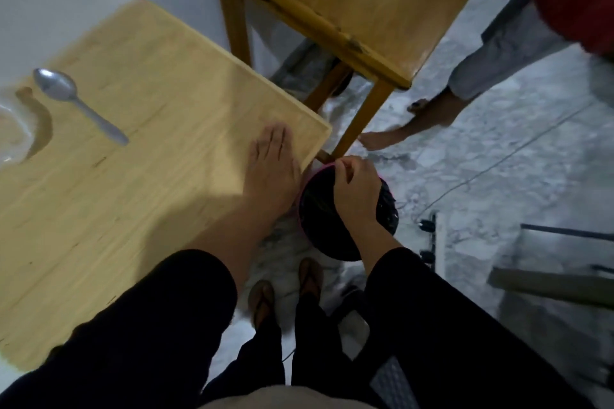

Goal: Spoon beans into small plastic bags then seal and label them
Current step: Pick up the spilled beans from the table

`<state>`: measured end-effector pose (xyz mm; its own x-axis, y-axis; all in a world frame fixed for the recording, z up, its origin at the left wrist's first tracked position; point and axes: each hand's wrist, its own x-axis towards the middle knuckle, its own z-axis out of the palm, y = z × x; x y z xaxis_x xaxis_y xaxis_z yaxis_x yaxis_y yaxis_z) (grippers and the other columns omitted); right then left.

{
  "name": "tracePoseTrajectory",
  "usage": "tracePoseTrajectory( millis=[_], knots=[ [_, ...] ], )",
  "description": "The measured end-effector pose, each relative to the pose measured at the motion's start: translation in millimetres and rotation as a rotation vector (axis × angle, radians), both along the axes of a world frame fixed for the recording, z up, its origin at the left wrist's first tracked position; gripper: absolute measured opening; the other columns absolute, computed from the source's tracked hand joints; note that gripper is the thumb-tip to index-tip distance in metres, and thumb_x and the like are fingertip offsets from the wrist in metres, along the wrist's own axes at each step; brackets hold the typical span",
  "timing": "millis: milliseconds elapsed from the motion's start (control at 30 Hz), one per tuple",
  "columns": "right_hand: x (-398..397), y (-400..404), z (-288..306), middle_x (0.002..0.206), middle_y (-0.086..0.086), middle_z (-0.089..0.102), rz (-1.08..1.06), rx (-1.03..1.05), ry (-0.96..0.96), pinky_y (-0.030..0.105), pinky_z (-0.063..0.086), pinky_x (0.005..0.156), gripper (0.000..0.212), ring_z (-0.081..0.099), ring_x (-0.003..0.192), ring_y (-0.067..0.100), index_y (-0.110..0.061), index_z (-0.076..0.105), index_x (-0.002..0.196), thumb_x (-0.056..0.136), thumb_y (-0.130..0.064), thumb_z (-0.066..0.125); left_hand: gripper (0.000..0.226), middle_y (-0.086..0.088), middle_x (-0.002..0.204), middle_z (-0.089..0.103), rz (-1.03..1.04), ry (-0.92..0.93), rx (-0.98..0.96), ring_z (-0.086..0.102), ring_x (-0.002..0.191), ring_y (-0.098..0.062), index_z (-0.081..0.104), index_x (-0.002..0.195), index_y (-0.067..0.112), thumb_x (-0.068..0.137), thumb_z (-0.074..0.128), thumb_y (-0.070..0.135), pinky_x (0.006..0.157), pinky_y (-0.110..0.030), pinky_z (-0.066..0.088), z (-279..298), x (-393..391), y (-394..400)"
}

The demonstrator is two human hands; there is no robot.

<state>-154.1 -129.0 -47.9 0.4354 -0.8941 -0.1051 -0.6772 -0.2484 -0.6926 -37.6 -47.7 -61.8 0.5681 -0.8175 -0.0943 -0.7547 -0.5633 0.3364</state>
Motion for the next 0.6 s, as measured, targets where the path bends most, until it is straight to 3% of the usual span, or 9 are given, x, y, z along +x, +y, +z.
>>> tracePoseTrajectory(
  millis=[67, 133, 200, 233, 300, 600],
  knots=[
    [-14.9, -6.4, -1.2, 0.101, 0.012, 0.052, 0.004, -0.014, 0.075, 0.016, 0.026, 0.064, 0.024, 0.044, 0.075, 0.015, -0.004, 0.062, 0.097, 0.097, -0.021, 0.045, 0.063, -0.017, 0.153, 0.020, -0.006, -0.008, 0.015, 0.014, 0.143, -0.031, 0.019, 0.146, 0.001, 0.089, 0.020, 0.029, 0.115, -0.046, 0.009, -2.0, -2.4, -1.8],
    [-25.4, -11.6, -5.1, 0.101, 0.010, 0.053, 0.025, 0.014, 0.161, 0.016, 0.035, 0.064, 0.028, 0.047, 0.074, 0.013, -0.003, 0.061, 0.104, 0.099, -0.021, 0.039, 0.063, -0.016, 0.154, 0.018, 0.002, -0.019, 0.016, 0.012, 0.144, -0.030, 0.018, 0.147, 0.002, 0.089, 0.022, 0.028, 0.115, -0.045, 0.006, -3.5, -2.6, -1.8],
    [-31.8, -13.4, -9.2, 0.119, 0.013, 0.056, 0.103, 0.016, 0.237, 0.026, 0.045, 0.087, 0.035, 0.055, 0.101, 0.021, -0.003, 0.058, 0.118, 0.100, -0.021, 0.035, 0.059, -0.014, 0.156, 0.014, 0.009, -0.034, 0.029, 0.009, 0.144, -0.028, 0.016, 0.147, 0.003, 0.094, 0.024, 0.027, 0.115, -0.044, 0.005, -4.8, -2.5, -2.6],
    [-34.2, -13.8, -9.9, 0.129, 0.013, 0.054, 0.139, 0.010, 0.252, 0.030, 0.041, 0.100, 0.037, 0.050, 0.116, 0.024, -0.003, 0.055, 0.124, 0.100, -0.020, 0.034, 0.058, -0.013, 0.156, 0.012, 0.010, -0.042, 0.042, 0.007, 0.145, -0.027, 0.014, 0.148, 0.004, 0.096, 0.026, 0.026, 0.115, -0.043, 0.004, -5.8, -2.0, -3.1],
    [-37.3, -13.9, -8.1, 0.138, 0.013, 0.048, 0.204, -0.006, 0.271, 0.030, 0.030, 0.110, 0.040, 0.041, 0.130, 0.024, -0.003, 0.050, 0.132, 0.100, -0.019, 0.032, 0.057, -0.012, 0.157, 0.010, 0.011, -0.049, 0.061, 0.005, 0.145, -0.026, 0.012, 0.148, 0.005, 0.098, 0.028, 0.025, 0.115, -0.042, 0.003, -6.5, -1.6, -3.5],
    [-39.3, -18.9, -0.4, 0.151, 0.014, 0.028, 0.428, -0.219, 0.454, 0.034, 0.017, 0.118, 0.051, 0.020, 0.142, 0.025, 0.000, 0.027, 0.144, 0.100, -0.027, 0.031, 0.055, -0.016, 0.153, 0.020, -0.008, -0.062, 0.113, 0.015, 0.142, -0.029, 0.015, 0.146, 0.000, 0.098, 0.029, 0.024, 0.116, -0.037, 0.014, 7.7, -4.2, -9.1]
  ],
)
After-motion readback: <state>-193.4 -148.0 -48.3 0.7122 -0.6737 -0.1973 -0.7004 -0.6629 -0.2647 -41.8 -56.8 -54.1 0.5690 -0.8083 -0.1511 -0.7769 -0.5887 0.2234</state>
